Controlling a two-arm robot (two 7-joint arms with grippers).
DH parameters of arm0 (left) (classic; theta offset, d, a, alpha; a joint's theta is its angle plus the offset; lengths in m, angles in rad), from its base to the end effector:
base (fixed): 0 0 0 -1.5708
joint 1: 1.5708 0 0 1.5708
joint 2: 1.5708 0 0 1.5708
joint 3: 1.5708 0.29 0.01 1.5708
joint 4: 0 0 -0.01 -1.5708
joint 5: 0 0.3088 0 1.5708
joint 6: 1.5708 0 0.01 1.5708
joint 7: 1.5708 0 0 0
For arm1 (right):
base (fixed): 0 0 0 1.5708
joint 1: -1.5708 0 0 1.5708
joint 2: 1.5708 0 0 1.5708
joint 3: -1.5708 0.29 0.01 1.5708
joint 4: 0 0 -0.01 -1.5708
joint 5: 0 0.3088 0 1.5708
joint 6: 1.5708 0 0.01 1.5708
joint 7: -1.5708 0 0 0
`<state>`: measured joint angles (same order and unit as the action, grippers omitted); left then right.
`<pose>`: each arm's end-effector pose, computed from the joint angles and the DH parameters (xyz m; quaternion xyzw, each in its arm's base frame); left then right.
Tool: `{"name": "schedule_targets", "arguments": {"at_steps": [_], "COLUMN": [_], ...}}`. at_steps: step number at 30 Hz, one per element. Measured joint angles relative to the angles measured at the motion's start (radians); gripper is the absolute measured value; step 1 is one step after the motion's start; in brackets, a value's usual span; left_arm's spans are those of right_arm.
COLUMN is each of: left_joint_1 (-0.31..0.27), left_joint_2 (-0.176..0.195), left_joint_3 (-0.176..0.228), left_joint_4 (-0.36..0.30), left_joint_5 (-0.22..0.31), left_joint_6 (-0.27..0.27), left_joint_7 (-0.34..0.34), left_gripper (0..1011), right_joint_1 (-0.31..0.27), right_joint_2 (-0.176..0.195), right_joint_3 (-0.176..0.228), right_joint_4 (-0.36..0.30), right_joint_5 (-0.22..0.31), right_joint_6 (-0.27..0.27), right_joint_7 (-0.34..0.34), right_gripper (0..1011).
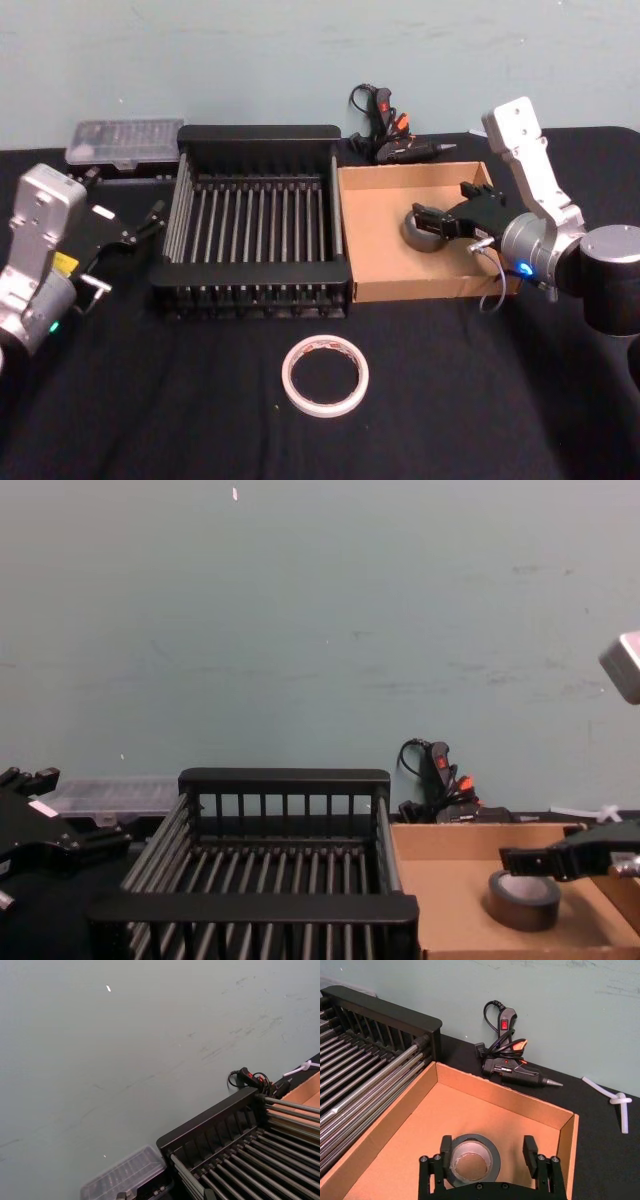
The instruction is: Pick up the white tape and place it into the black box , Pick up the silver tape and place it into the brown box.
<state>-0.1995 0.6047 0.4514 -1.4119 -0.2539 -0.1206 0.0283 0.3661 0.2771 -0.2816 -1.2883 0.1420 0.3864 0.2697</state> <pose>0.3581 0.0827 -0.3023 0.1415 -0.1325 0.5799 0.7913 0.4228 -0.0234 -0.2671 -0.2009 0.0672 -0.5364 0.8169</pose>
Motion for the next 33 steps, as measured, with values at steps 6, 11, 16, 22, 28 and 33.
{"name": "schedule_targets", "arguments": {"at_steps": [6, 11, 16, 22, 28, 33], "left_joint_1": [0.000, 0.000, 0.000, 0.000, 0.000, 0.000], "left_joint_2": [0.000, 0.000, 0.000, 0.000, 0.000, 0.000], "left_joint_3": [0.000, 0.000, 0.000, 0.000, 0.000, 0.000], "left_joint_4": [0.000, 0.000, 0.000, 0.000, 0.000, 0.000], "left_joint_5": [0.000, 0.000, 0.000, 0.000, 0.000, 0.000], "left_joint_6": [0.000, 0.000, 0.000, 0.000, 0.000, 0.000], "left_joint_7": [0.000, 0.000, 0.000, 0.000, 0.000, 0.000], "left_gripper": [1001, 1001, 1001, 1001, 1001, 1001], "right_joint_1": [0.000, 0.000, -0.003, -0.025, -0.068, -0.111], "right_joint_2": [0.000, 0.000, 0.000, 0.007, 0.028, 0.053], "right_joint_3": [0.000, 0.000, 0.003, 0.020, 0.034, 0.039], "right_joint_4": [0.000, 0.000, -0.004, -0.055, -0.148, -0.233], "right_joint_5": [0.000, 0.000, 0.001, 0.010, 0.023, 0.034], "right_joint_6": [0.000, 0.000, 0.000, 0.019, 0.066, 0.116], "right_joint_7": [0.000, 0.000, 0.003, 0.014, 0.027, 0.040], "right_gripper": [1002, 1003, 1002, 1002, 1002, 1002]}}
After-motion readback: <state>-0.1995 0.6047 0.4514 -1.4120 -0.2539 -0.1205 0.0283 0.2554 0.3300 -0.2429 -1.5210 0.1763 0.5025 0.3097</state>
